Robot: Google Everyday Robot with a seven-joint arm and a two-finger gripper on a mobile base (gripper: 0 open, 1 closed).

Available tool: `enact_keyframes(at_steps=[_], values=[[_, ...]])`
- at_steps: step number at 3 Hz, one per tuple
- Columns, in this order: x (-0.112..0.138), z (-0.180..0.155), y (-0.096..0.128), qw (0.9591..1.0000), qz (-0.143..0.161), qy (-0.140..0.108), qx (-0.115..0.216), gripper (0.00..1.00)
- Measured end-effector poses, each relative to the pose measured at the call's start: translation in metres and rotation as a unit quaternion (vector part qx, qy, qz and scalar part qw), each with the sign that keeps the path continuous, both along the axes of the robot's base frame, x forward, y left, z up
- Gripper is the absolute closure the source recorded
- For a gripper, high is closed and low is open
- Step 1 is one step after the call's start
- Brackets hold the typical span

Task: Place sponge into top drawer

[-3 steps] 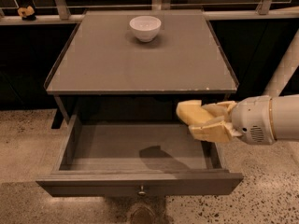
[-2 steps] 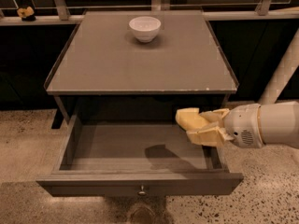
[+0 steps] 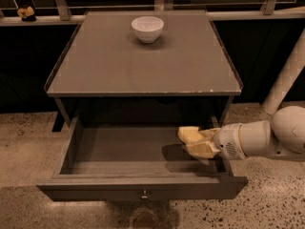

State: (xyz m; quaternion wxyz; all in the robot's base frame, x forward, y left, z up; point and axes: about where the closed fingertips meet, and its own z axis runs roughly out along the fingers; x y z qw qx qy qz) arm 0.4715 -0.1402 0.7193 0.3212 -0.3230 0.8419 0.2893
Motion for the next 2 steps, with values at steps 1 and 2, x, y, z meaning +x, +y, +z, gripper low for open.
enact_keyframes(at_steps=[1,2], values=[[0.001,-0.002,0.001,1.0000,0.000,0.002,0.000,1.00],[0.008,-0.019,0.004,0.9999,0.001,0.017,0.000,1.00]])
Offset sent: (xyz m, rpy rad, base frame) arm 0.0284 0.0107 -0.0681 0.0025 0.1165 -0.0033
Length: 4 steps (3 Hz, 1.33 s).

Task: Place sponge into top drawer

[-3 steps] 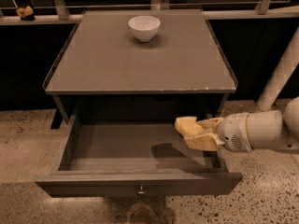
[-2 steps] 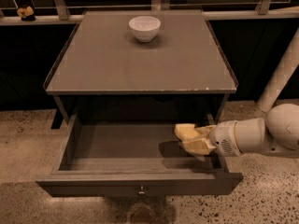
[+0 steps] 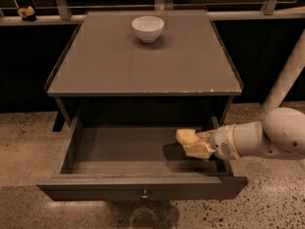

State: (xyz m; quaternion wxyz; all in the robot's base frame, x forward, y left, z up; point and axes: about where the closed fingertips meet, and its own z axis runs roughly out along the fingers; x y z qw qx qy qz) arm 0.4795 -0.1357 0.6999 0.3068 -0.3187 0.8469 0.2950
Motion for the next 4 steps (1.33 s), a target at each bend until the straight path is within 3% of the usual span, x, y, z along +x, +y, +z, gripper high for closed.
enact_keyframes(at_steps=[2,3,4], values=[[0.024,-0.076,0.019,0.9982,0.004,0.060,-0.003,1.00],[0.027,-0.093,0.025,0.9970,0.005,0.077,-0.005,1.00],[0.027,-0.093,0.025,0.9970,0.005,0.077,-0.005,0.83]])
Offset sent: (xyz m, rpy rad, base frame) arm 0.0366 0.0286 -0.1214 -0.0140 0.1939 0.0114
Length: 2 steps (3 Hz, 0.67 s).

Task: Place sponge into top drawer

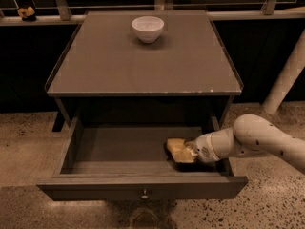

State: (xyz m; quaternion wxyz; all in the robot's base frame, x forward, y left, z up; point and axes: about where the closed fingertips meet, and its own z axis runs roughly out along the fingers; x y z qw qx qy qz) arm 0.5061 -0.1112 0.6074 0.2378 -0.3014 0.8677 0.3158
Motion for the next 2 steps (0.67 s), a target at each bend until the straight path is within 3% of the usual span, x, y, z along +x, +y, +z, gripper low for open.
enact_keyframes(at_steps=[2], values=[[0.0000,0.0000,0.0001,1.0000,0.000,0.000,0.000,0.36]])
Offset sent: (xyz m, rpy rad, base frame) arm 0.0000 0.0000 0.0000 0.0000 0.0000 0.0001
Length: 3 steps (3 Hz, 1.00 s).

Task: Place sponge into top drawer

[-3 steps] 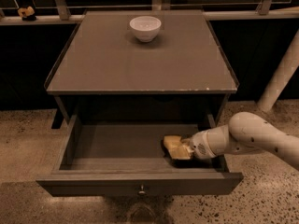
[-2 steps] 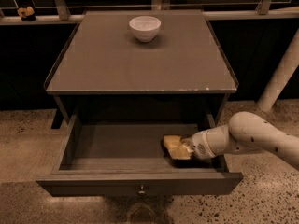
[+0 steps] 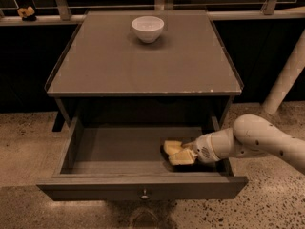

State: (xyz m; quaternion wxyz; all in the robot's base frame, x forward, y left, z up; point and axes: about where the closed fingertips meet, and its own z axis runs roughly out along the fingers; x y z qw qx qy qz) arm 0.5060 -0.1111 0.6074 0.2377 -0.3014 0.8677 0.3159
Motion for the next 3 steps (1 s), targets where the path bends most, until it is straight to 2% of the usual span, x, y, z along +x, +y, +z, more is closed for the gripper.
enact_keyframes(at_steps=[1,2,3], values=[[0.0000,0.0000,0.0000,1.0000,0.000,0.000,0.000,0.13],[0.0000,0.0000,0.0001,1.0000,0.000,0.000,0.000,0.00],[0.0000,-0.0001,0.0001,1.0000,0.000,0.000,0.000,0.00]])
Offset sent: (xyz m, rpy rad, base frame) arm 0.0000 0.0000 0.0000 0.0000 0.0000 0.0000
